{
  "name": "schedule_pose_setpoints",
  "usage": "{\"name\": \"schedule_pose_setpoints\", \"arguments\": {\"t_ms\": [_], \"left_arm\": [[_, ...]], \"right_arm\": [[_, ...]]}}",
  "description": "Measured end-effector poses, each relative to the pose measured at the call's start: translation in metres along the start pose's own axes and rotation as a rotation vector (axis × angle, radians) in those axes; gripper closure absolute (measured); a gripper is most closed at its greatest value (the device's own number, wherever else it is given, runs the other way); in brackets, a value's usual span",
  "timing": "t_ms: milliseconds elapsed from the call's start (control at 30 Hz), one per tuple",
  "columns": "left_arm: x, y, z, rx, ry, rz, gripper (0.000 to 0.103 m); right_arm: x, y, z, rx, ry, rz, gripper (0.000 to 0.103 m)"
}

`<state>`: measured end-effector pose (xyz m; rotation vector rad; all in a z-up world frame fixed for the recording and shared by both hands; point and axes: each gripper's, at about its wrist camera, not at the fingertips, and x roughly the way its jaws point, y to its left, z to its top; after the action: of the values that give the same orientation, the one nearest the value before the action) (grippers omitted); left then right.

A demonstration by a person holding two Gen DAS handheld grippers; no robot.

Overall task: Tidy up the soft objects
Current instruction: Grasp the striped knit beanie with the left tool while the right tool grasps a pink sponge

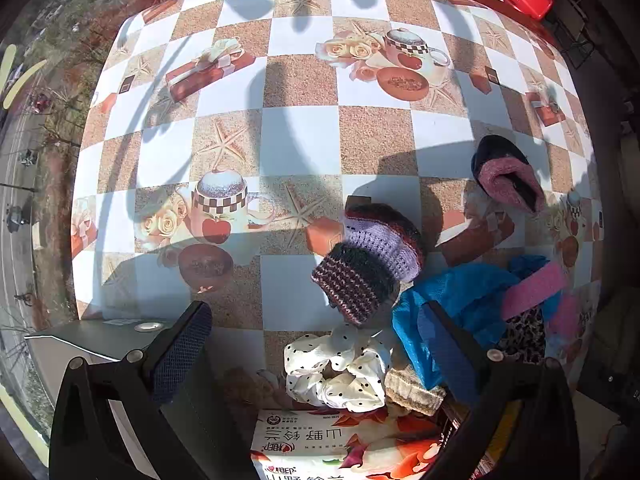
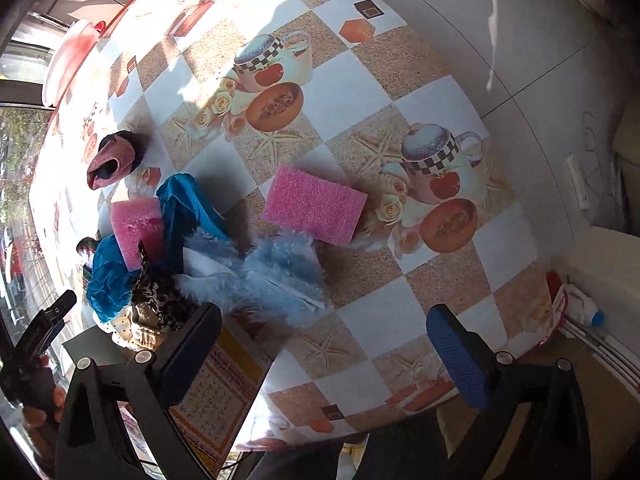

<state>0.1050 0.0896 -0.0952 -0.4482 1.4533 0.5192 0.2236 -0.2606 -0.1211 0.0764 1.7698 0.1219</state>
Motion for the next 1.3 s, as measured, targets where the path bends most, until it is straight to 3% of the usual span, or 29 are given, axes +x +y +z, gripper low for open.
{"name": "schedule_pose_setpoints", "arguments": {"t_ms": [367, 600, 767, 867, 933, 1000, 1300], "left_arm": [[0.038, -0.009, 0.029, 0.013, 0.012, -0.071, 0.000], [0.066, -0.018, 0.035, 0.034, 0.071, -0.065, 0.001], [0.076, -0.025, 0.040, 0.036, 0.101, -0.076, 0.012], [0.079, -0.034, 0.049, 0.048, 0.097, -0.152, 0.040], [0.076, -0.044, 0.046, 0.068, 0.078, -0.136, 0.053], [0.068, -0.048, 0.046, 0.087, 0.041, -0.104, 0.061], [0.026, -0.068, 0.048, 0.121, -0.096, -0.050, 0.062]], "right_arm": [[0.045, -0.015, 0.040, 0.262, -0.003, 0.107, 0.000], [0.072, -0.007, 0.056, 0.276, 0.001, 0.062, 0.000], [0.084, 0.004, 0.057, 0.225, 0.025, 0.017, 0.001], [0.083, 0.012, 0.056, 0.174, 0.015, -0.042, 0.019], [0.078, 0.018, 0.053, 0.130, -0.008, -0.059, 0.031], [0.075, 0.018, 0.051, 0.119, -0.010, -0.019, 0.032], [0.036, 0.008, 0.048, 0.062, -0.082, -0.020, 0.032]]}}
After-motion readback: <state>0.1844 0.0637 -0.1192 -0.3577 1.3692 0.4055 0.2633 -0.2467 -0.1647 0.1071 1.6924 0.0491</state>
